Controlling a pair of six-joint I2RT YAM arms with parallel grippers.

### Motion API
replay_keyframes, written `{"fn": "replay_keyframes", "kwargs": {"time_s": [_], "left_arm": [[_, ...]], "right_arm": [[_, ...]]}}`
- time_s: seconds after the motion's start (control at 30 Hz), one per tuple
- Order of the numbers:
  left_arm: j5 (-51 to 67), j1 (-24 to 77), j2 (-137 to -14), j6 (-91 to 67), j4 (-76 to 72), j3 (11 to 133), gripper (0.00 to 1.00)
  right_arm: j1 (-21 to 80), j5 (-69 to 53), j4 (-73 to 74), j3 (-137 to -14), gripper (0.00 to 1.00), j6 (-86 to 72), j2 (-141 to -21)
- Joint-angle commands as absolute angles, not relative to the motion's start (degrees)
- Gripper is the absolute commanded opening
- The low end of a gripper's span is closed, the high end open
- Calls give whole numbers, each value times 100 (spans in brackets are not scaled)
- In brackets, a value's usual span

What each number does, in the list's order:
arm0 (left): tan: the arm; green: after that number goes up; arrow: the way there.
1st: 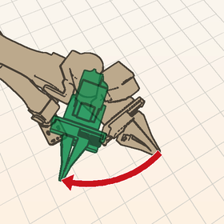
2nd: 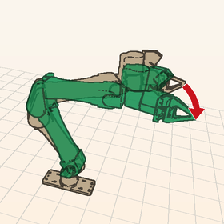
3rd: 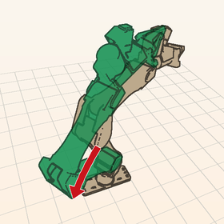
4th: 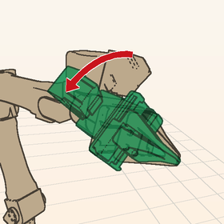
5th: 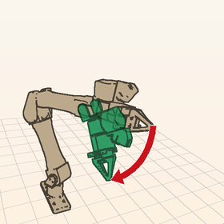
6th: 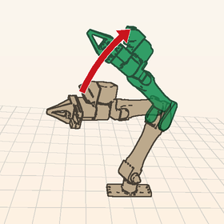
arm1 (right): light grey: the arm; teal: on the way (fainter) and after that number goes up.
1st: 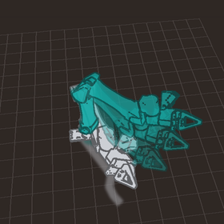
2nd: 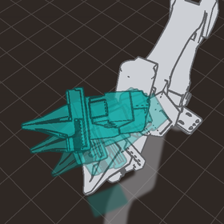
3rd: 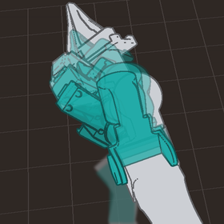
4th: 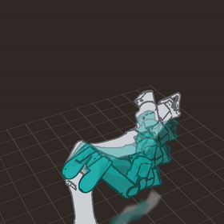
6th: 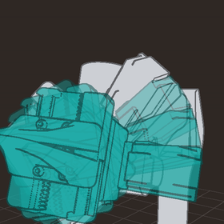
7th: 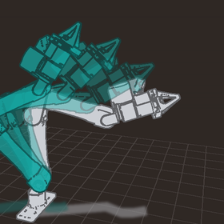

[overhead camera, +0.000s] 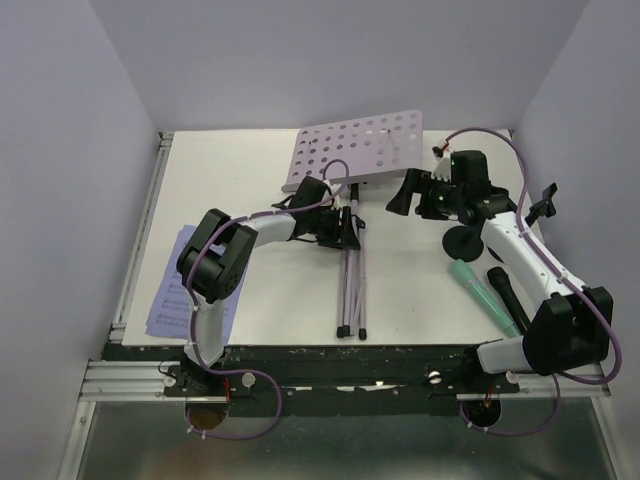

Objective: Pack up the instrument practice props

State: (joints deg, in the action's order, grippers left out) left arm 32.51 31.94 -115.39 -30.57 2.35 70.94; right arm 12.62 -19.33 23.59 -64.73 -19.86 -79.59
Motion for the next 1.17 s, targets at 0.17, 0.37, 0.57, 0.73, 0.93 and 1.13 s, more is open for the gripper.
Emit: {"fn": "replay_keyframes", "kwargs": {"time_s": [0.17, 0.37, 0.57, 0.73, 0.93, 1.13], "left_arm": [[3013, 3102, -10987, -2463, 729, 7022, 76], [3261, 3068, -10302, -1030, 1142, 6961, 99], [3208, 2647, -9081, -133, 1713, 7084, 99], [3305, 1655, -8543, -70, 2073, 7460, 99], [3138, 722, -8841, -88, 3207, 8910, 99], [2681, 439, -8701, -44, 3042, 9272, 99]], "right_arm": [[1222, -2776, 2872, -6784, 99, -785, -7971], [1222, -2348, 3453, -7400, 99, -588, -8077], [1222, -682, 4244, -8155, 99, -1019, -8200], [1222, 482, 4579, -8735, 100, -967, -8192], [1222, 466, 4421, -9166, 99, -932, -7867], [1230, 422, 4061, -9281, 100, -774, -7752]]}}
